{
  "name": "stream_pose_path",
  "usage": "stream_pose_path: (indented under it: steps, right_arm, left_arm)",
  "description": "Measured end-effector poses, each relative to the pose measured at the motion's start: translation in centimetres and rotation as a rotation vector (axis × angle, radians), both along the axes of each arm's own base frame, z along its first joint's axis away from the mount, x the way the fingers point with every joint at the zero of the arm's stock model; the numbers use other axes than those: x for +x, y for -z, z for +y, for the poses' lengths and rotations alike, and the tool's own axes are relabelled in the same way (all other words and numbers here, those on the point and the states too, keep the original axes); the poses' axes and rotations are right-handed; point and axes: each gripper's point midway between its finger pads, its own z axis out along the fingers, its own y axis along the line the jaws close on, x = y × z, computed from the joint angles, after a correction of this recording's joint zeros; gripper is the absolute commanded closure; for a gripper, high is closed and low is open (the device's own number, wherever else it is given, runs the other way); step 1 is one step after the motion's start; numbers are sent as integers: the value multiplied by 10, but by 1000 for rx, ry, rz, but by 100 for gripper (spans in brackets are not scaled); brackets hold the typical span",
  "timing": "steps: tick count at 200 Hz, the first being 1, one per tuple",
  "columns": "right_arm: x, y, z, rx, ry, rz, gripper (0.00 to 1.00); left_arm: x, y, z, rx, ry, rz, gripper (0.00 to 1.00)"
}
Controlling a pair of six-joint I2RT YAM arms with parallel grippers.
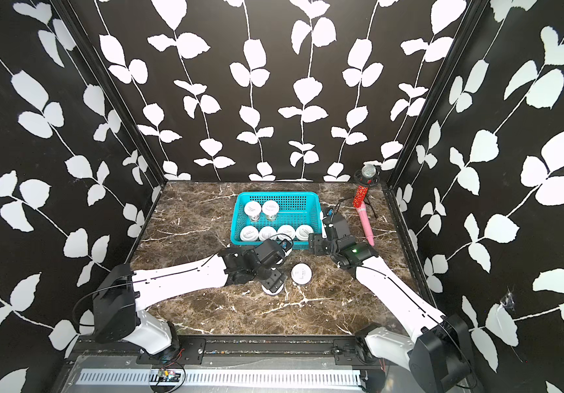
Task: Put the yogurt in the basket
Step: Pick up the yogurt from the center of the board.
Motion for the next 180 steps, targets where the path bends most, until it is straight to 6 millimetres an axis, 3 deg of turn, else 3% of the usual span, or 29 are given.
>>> stream_pose_path:
  steps: [180]
  right_arm:
    - [-1,4,-2,-2,9,10,21]
  left_arm:
    - [-24,17,3,55,-1,67,19]
